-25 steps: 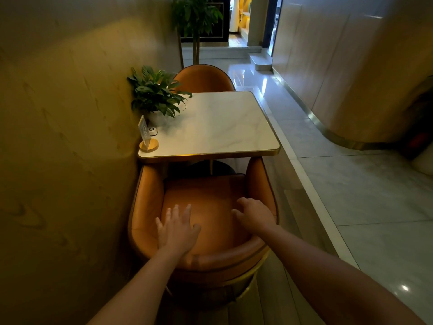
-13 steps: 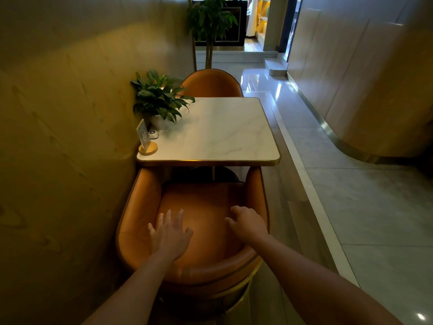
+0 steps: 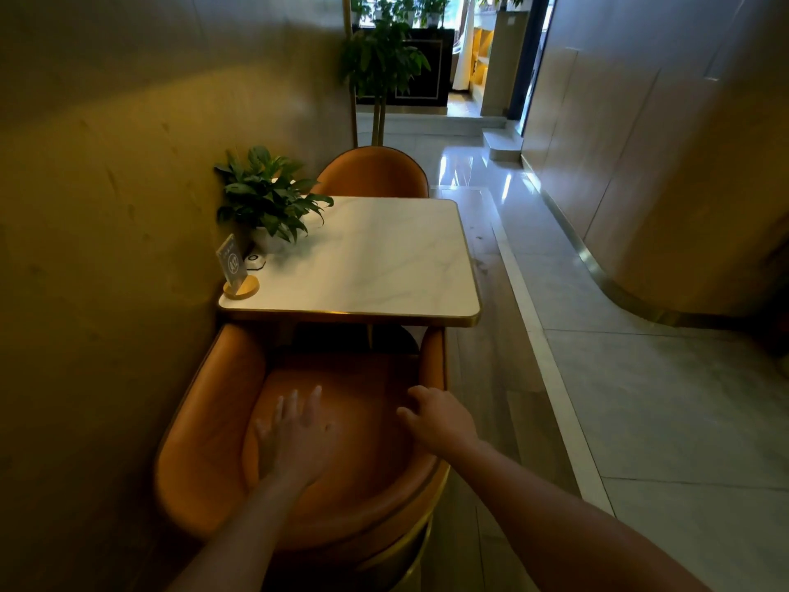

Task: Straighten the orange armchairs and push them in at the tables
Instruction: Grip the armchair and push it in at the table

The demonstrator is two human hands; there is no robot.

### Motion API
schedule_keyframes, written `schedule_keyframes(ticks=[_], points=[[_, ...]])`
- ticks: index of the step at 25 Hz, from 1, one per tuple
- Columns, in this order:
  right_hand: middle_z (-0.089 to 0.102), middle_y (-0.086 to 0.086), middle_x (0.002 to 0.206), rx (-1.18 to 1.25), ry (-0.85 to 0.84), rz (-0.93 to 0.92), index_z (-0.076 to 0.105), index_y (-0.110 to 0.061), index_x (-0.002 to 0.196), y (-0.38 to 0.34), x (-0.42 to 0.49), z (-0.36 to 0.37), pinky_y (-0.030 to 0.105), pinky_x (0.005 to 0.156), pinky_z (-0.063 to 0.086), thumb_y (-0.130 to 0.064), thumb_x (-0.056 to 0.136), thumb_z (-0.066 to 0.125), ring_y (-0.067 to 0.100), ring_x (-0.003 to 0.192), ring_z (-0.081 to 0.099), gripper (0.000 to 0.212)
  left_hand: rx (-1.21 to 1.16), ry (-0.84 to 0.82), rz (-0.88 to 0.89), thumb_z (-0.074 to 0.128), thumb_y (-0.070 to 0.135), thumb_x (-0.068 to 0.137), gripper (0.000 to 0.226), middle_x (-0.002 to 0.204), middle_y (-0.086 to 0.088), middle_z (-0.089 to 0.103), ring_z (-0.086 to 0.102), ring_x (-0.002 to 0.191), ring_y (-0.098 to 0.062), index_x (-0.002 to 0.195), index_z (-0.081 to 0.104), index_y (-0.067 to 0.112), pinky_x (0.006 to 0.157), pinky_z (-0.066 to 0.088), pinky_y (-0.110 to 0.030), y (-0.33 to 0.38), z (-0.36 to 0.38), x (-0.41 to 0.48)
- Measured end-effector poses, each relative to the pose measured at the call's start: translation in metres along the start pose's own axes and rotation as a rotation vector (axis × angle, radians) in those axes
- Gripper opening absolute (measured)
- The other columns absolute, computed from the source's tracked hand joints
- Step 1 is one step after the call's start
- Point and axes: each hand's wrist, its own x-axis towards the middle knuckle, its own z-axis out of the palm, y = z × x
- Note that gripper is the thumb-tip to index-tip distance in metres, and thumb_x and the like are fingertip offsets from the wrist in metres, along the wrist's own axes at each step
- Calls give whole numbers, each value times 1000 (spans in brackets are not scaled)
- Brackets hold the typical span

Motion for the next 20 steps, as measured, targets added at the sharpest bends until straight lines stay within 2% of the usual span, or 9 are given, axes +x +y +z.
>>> schedule_keyframes(ticks=[8, 12, 15, 20], points=[[62, -1, 122, -1, 66, 44, 53, -21, 133, -17, 8, -19, 31, 88, 51, -47, 96, 52, 16, 115, 56, 45, 16, -1, 68, 32, 56, 101, 69, 168, -6, 2, -2, 154, -28, 158, -1, 34, 122, 5, -57, -6, -22, 28], [62, -7, 106, 23, 108, 52, 58, -23, 123, -17, 18, -36, 37, 85, 56, -50, 94, 53, 14, 104, 61, 40, -2, 42, 132, 36, 54, 101, 69, 168, -7, 5, -1, 154, -29, 158, 3, 33, 121, 6, -58, 11, -36, 43], [62, -3, 124, 20, 136, 57, 52, -23, 135, -3, 28, -56, 35, 93, 52, -49, 95, 52, 16, 118, 56, 48, -2, 58, 151, 38, 53, 101, 69, 168, -7, 6, -1, 154, -29, 158, 5, 33, 121, 7, -58, 37, -38, 56], [63, -3, 122, 45, 125, 21, 54, -25, 129, 59, 54, -92, 29, 89, 48, -47, 96, 53, 14, 115, 57, 40, -15, 34, 119, 40, 52, 100, 72, 168, -7, 6, 0, 154, -28, 159, 2, 32, 122, 8, -56, 103, -22, 86]])
